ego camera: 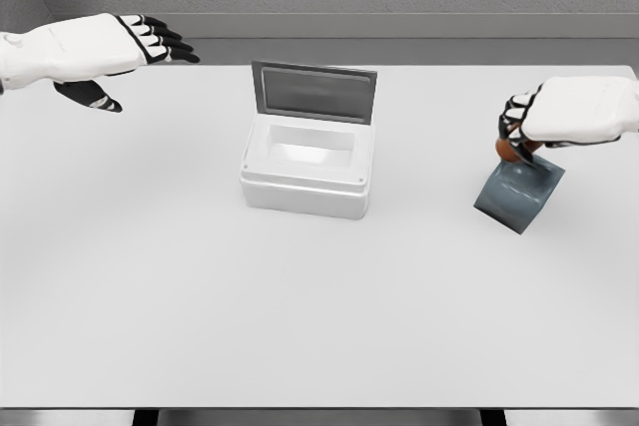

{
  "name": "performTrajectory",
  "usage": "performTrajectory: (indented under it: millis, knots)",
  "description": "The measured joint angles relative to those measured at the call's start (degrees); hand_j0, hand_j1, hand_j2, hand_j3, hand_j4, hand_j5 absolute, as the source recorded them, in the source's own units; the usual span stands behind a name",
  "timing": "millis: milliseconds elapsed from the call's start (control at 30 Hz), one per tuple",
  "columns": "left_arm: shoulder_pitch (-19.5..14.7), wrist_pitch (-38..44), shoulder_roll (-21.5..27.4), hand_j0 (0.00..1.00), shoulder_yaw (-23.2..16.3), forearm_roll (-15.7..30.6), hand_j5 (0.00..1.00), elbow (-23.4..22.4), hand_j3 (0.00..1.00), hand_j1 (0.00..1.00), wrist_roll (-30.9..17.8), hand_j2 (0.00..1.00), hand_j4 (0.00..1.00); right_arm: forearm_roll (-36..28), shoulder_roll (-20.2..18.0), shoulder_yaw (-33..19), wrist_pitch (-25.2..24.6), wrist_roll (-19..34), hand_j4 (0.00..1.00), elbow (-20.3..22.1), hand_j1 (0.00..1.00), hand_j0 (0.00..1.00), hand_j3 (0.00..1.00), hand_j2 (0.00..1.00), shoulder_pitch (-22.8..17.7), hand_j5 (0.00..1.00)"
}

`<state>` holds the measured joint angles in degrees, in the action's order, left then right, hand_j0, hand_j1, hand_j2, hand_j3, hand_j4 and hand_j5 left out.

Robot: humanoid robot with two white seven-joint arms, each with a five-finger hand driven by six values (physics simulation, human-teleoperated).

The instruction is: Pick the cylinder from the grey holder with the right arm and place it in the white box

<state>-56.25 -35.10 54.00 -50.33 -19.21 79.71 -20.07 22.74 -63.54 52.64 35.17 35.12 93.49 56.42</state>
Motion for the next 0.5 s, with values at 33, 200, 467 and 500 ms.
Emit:
performTrajectory:
  millis: [33,200,467,500]
  knots:
    - [0.0,0.0,-0.03,1.0,0.0,0.0,1.0,0.03,1.0,1.0,0.0,1.0,1.0,0.19,0.28,0.04,0.05,0.01,0.35,0.15,0.35,0.35,0.35,0.35,0.54,0.35]
    - [0.0,0.0,-0.57,1.0,-0.04,-0.02,1.0,0.03,1.0,1.0,0.0,1.0,1.0,0.28,2.21,0.11,-0.02,-0.07,0.35,0.55,0.35,0.35,0.35,0.35,1.5,0.35]
    - [0.18,0.0,-1.36,1.0,-0.01,1.32,1.0,-0.18,1.0,1.0,0.08,1.0,1.0,0.46,4.62,0.15,-0.03,-0.09,0.35,0.54,0.35,0.35,0.35,0.35,2.21,0.35]
    - [0.18,0.0,-1.4,1.0,-0.01,1.44,1.0,-0.22,1.0,1.0,0.08,1.0,1.0,0.5,4.94,0.15,-0.03,-0.08,0.35,0.53,0.35,0.35,0.35,0.35,2.21,0.35]
